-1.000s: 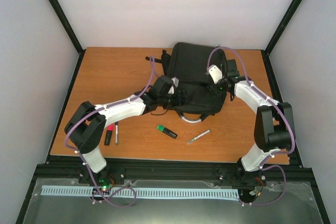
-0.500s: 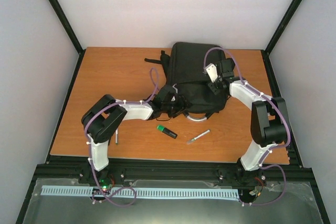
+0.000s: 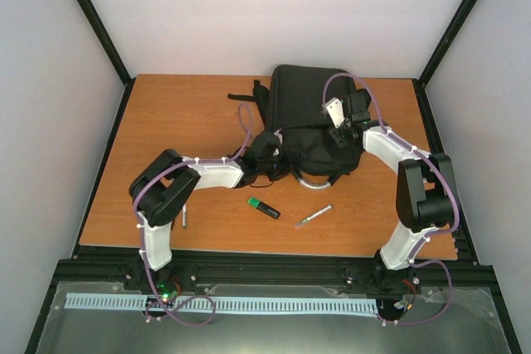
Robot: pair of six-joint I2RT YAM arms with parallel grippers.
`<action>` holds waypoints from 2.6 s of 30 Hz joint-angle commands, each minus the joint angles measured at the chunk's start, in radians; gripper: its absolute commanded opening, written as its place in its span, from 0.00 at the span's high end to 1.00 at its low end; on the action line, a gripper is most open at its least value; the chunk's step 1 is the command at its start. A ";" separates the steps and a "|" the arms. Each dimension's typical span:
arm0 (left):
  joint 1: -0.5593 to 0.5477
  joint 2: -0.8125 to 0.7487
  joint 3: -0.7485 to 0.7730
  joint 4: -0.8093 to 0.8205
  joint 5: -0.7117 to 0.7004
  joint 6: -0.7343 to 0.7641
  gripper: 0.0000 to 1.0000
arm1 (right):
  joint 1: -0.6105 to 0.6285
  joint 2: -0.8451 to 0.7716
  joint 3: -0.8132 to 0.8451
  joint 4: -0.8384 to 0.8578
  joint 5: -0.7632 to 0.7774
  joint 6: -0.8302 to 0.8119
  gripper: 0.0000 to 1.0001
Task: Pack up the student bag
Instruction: Adjust the student bag at the center of the board.
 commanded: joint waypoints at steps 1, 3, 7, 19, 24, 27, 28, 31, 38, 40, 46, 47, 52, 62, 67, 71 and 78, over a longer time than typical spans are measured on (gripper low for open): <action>-0.006 -0.163 0.037 -0.053 -0.037 0.128 0.99 | 0.006 -0.021 0.040 -0.017 0.013 -0.018 0.41; -0.007 -0.230 0.035 -0.111 -0.054 0.179 0.99 | 0.006 -0.006 0.066 -0.023 0.031 -0.033 0.39; -0.007 -0.334 0.020 -0.208 -0.093 0.244 0.99 | 0.006 0.007 0.095 0.000 0.084 -0.054 0.38; -0.007 -0.445 -0.092 -0.247 -0.094 0.257 0.99 | 0.007 -0.158 0.025 0.030 0.007 -0.038 0.77; -0.007 -0.434 -0.086 -0.271 -0.111 0.298 0.99 | 0.007 -0.221 0.003 -0.028 -0.069 -0.016 0.97; -0.006 -0.387 -0.052 -0.295 -0.102 0.339 0.99 | 0.006 -0.271 -0.032 -0.067 -0.100 -0.009 0.97; -0.007 -0.369 -0.045 -0.294 -0.104 0.352 0.99 | 0.006 -0.285 -0.055 -0.073 -0.104 -0.011 0.97; 0.000 -0.300 -0.006 -0.283 -0.112 0.392 0.99 | 0.034 -0.352 -0.129 -0.089 -0.116 -0.016 0.97; 0.044 -0.059 0.161 -0.314 -0.023 0.422 0.99 | 0.036 -0.328 -0.187 -0.100 -0.085 -0.007 0.82; 0.048 -0.048 0.180 -0.333 -0.016 0.432 0.93 | 0.036 -0.311 -0.181 -0.102 -0.083 -0.003 0.69; 0.048 -0.172 0.160 -0.423 -0.063 0.488 0.56 | 0.036 -0.264 -0.142 -0.102 -0.104 0.014 0.47; 0.048 -0.197 0.159 -0.449 -0.074 0.497 0.51 | 0.036 -0.253 -0.125 -0.112 -0.113 0.016 0.46; 0.048 -0.313 0.152 -0.592 -0.134 0.545 0.38 | 0.040 -0.259 -0.037 -0.182 -0.225 0.035 0.44; 0.045 -0.522 0.017 -0.734 -0.066 0.753 0.33 | 0.045 -0.348 -0.016 -0.305 -0.618 0.041 0.41; 0.001 -0.600 -0.080 -0.770 -0.063 0.840 0.37 | 0.043 -0.387 -0.117 -0.229 -0.585 0.048 0.36; -0.071 -0.614 -0.099 -0.774 -0.081 0.869 0.35 | 0.030 -0.426 -0.172 -0.149 -0.447 0.103 0.30; -0.171 -0.519 -0.046 -0.777 -0.122 0.924 0.30 | -0.098 -0.450 -0.234 -0.050 -0.407 0.206 0.29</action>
